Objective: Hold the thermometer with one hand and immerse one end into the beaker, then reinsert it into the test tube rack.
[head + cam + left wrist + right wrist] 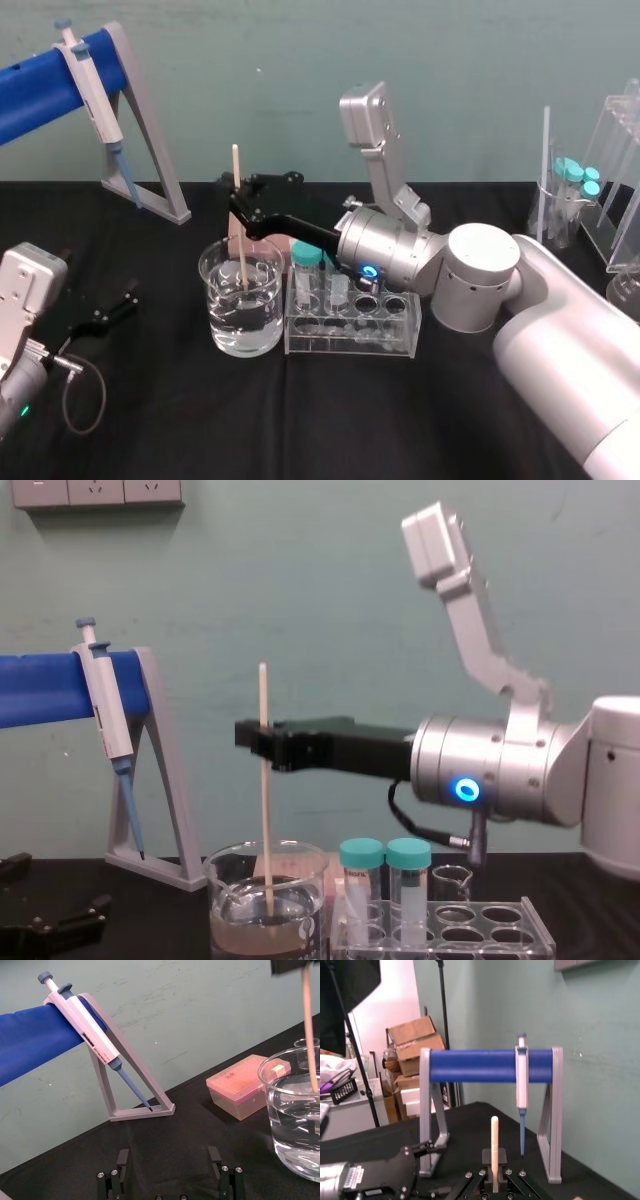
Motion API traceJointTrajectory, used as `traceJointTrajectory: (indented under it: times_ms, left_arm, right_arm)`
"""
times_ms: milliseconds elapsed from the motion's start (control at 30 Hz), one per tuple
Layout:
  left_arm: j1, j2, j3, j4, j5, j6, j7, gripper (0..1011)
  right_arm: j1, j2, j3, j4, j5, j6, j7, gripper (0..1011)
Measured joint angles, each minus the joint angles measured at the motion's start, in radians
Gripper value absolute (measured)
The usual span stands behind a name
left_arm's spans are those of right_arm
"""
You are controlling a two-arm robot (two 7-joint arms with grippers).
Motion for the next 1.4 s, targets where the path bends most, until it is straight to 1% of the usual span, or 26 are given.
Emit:
traceJointTrajectory:
  times_ms: [67, 200, 233, 300, 400, 500, 600, 633, 733, 833, 867, 933, 1000, 1033, 1067, 1133, 1233, 1400]
  left_arm:
    - [0.0, 0.0, 0.0, 0.0, 0.0, 0.0, 0.0, 1004]
    - [0.0, 0.0, 0.0, 0.0, 0.0, 0.0, 0.0, 1004]
    - [0.0, 0.0, 0.0, 0.0, 0.0, 0.0, 0.0, 1004]
    - [0.0, 0.0, 0.0, 0.0, 0.0, 0.0, 0.0, 1004]
    - [0.0, 0.0, 0.0, 0.0, 0.0, 0.0, 0.0, 1004]
    - [0.0, 0.0, 0.0, 0.0, 0.0, 0.0, 0.0, 1004]
    - [0.0, 0.0, 0.0, 0.0, 0.0, 0.0, 0.0, 1004]
    - [0.0, 0.0, 0.0, 0.0, 0.0, 0.0, 0.0, 1004]
    - [0.0, 0.0, 0.0, 0.0, 0.0, 0.0, 0.0, 1004]
    - [0.0, 0.0, 0.0, 0.0, 0.0, 0.0, 0.0, 1004]
    - [0.0, 0.0, 0.0, 0.0, 0.0, 0.0, 0.0, 1004]
    - [0.0, 0.0, 0.0, 0.0, 0.0, 0.0, 0.0, 1003]
    - [0.0, 0.0, 0.0, 0.0, 0.0, 0.0, 0.0, 1004]
    - [0.0, 0.0, 0.0, 0.0, 0.0, 0.0, 0.0, 1004]
    - [0.0, 0.0, 0.0, 0.0, 0.0, 0.0, 0.0, 1004]
    - [0.0, 0.0, 0.0, 0.0, 0.0, 0.0, 0.0, 1004]
    - [0.0, 0.0, 0.0, 0.0, 0.0, 0.0, 0.0, 1004]
    - [0.0, 0.0, 0.0, 0.0, 0.0, 0.0, 0.0, 1004]
  right_arm:
    - [-0.002, 0.007, 0.002, -0.022, 0.001, 0.002, 0.001, 53]
    - [-0.008, 0.028, 0.011, -0.089, 0.01, 0.006, 0.001, 53]
    - [-0.008, 0.028, 0.011, -0.089, 0.01, 0.006, 0.001, 53]
    - [-0.009, 0.043, 0.019, -0.134, 0.018, 0.009, 0.0, 53]
    - [-0.009, 0.054, 0.025, -0.164, 0.025, 0.01, -0.001, 53]
    - [-0.006, 0.076, 0.042, -0.212, 0.035, 0.01, -0.013, 53]
    - [-0.007, 0.094, 0.055, -0.242, 0.038, 0.01, -0.025, 53]
    - [-0.009, 0.108, 0.064, -0.261, 0.039, 0.01, -0.037, 53]
    - [-0.016, 0.131, 0.082, -0.29, 0.038, 0.011, -0.057, 53]
    - [-0.035, 0.172, 0.116, -0.33, 0.032, 0.016, -0.096, 53]
    - [-0.035, 0.172, 0.116, -0.33, 0.032, 0.016, -0.096, 53]
    - [-0.057, 0.204, 0.146, -0.357, 0.024, 0.022, -0.13, 53]
    - [-0.07, 0.218, 0.162, -0.369, 0.02, 0.027, -0.146, 53]
    - [-0.085, 0.232, 0.177, -0.381, 0.015, 0.031, -0.163, 53]
    - [-0.085, 0.232, 0.177, -0.381, 0.015, 0.031, -0.163, 53]
    - [-0.117, 0.256, 0.207, -0.401, 0.003, 0.038, -0.192, 53]
    - [-0.146, 0.27, 0.228, -0.411, -0.007, 0.047, -0.212, 53]
    - [-0.185, 0.275, 0.249, -0.411, -0.013, 0.062, -0.226, 53]
